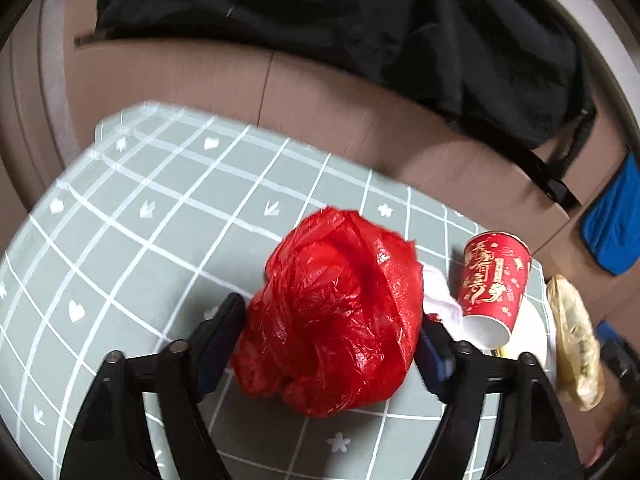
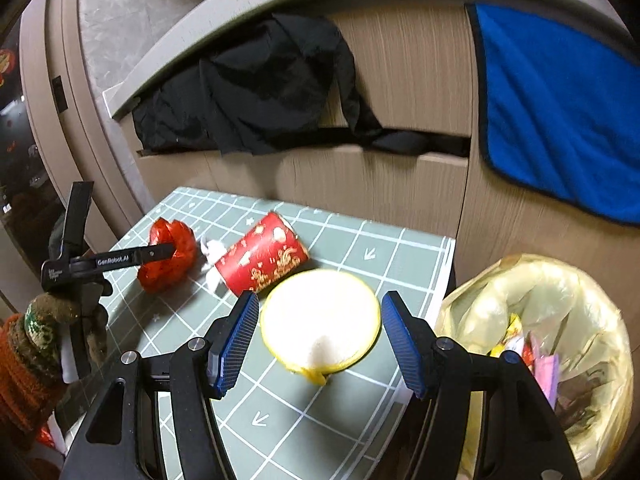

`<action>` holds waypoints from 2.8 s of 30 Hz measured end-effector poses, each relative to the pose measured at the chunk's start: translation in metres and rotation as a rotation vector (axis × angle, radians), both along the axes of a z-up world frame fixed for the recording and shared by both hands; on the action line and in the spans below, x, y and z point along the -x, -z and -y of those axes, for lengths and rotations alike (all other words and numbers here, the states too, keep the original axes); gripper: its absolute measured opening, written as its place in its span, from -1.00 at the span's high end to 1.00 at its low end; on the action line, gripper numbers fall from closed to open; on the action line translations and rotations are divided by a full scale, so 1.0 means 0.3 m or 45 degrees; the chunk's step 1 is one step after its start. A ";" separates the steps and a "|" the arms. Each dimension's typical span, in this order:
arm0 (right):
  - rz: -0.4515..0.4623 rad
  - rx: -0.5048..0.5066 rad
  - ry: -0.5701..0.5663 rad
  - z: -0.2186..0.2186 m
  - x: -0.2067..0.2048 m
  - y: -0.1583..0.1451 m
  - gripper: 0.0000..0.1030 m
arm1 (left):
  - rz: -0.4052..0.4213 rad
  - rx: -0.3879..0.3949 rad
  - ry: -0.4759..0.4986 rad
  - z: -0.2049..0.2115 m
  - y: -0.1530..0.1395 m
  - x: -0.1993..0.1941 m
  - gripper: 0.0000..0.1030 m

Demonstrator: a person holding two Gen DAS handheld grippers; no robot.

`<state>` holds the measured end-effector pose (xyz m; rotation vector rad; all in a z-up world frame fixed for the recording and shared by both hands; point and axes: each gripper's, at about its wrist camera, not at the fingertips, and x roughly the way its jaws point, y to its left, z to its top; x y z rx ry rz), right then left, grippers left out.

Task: Collect trash
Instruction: 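Grasp the red plastic bag with the left tool while the right tool reaches toward the white round pad, then hold the red bag with the left tool while the right tool reaches for the red paper cup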

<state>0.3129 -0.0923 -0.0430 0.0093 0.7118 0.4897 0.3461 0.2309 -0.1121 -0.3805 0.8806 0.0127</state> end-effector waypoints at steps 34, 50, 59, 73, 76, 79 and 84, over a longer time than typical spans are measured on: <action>-0.259 0.012 0.000 -0.051 -0.203 0.222 -0.25 | 0.041 0.175 0.035 0.008 -0.056 0.356 -0.17; -0.260 0.044 -0.001 -0.056 -0.168 0.207 0.68 | 0.057 0.184 0.082 0.054 -0.068 0.356 -0.17; -0.022 0.026 -0.149 -0.142 -0.010 0.030 0.77 | 0.076 0.196 0.063 0.037 -0.062 0.378 -0.17; -0.073 0.122 -0.413 -0.387 0.122 0.069 0.70 | 0.095 0.220 0.006 -0.027 -0.057 0.431 -0.17; -0.069 0.114 -0.434 -0.397 0.130 0.075 0.74 | 0.089 0.227 -0.002 -0.031 -0.046 0.439 -0.17; -0.047 0.124 -0.445 -0.398 0.140 0.060 0.80 | 0.076 0.222 0.011 -0.033 -0.036 0.450 -0.17; 0.038 0.159 -0.393 -0.381 0.148 0.008 0.82 | 0.038 0.163 0.056 0.000 -0.013 0.484 -0.17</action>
